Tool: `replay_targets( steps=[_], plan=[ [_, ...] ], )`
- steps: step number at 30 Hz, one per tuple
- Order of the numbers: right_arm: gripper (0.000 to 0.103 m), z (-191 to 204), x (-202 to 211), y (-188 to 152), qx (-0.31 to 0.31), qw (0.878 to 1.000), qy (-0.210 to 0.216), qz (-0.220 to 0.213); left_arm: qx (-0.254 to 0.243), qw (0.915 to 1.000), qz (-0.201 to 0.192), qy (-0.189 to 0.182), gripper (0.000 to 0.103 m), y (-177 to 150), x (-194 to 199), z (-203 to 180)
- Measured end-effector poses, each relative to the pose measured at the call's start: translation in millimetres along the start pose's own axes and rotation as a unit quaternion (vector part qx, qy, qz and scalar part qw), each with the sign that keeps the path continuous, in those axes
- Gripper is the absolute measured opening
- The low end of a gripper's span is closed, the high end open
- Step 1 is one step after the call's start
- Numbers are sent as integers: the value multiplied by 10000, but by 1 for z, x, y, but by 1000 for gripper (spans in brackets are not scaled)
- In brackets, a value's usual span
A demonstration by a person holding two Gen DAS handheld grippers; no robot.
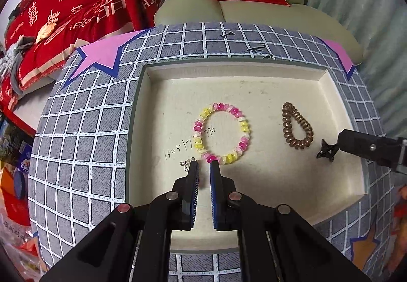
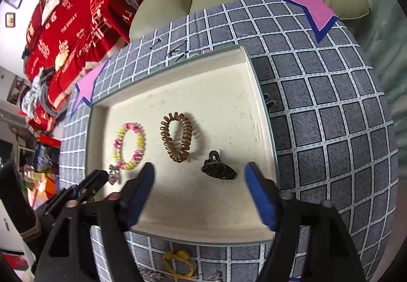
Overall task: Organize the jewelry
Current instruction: 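Open both tools to drop the pendant and black clip in the tray, then move both tools back toward the silver chain and braided bracelet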
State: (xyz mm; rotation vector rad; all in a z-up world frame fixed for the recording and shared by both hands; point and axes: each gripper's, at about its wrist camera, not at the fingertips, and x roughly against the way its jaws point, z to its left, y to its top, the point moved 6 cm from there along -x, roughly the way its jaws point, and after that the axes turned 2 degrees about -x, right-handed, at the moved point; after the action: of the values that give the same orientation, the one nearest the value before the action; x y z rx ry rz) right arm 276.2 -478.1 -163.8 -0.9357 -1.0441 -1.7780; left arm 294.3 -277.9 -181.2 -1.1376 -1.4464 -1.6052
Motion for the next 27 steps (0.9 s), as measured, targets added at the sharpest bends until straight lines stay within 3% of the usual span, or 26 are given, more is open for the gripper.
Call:
replay_targets(
  steps=[4, 5, 6, 8, 13, 16, 21, 27],
  plan=[
    [81, -2, 10, 0, -125, 9998, 118, -50, 13, 10000, -96, 7, 18, 2, 13, 4],
    [83, -1, 12, 0, -148, 9998, 129, -54, 14, 9999, -116, 10, 39, 2, 16, 5],
    [84, -2, 14, -1, -187, 9997, 151, -58, 31, 9999, -125, 19, 103, 2, 20, 7],
    [84, -3, 18, -3, -263, 9995, 180, -59, 115, 9992, -323, 205, 103, 0, 27, 12],
    [85, 0, 28, -11, -302, 9992, 262, -77, 139, 9992, -339, 145, 103, -13, 24, 12],
    [103, 1, 38, -18, -313, 9987, 370, -133, 140, 9991, -378, 164, 103, -26, 27, 13],
    [103, 10, 56, -30, -208, 9979, 479, -373, 160, 9994, -274, 104, 103, -55, 26, 19],
    [103, 15, 67, -52, -83, 9991, 388, -174, 30, 9999, -57, 110, 103, -92, 26, 32]
  ],
)
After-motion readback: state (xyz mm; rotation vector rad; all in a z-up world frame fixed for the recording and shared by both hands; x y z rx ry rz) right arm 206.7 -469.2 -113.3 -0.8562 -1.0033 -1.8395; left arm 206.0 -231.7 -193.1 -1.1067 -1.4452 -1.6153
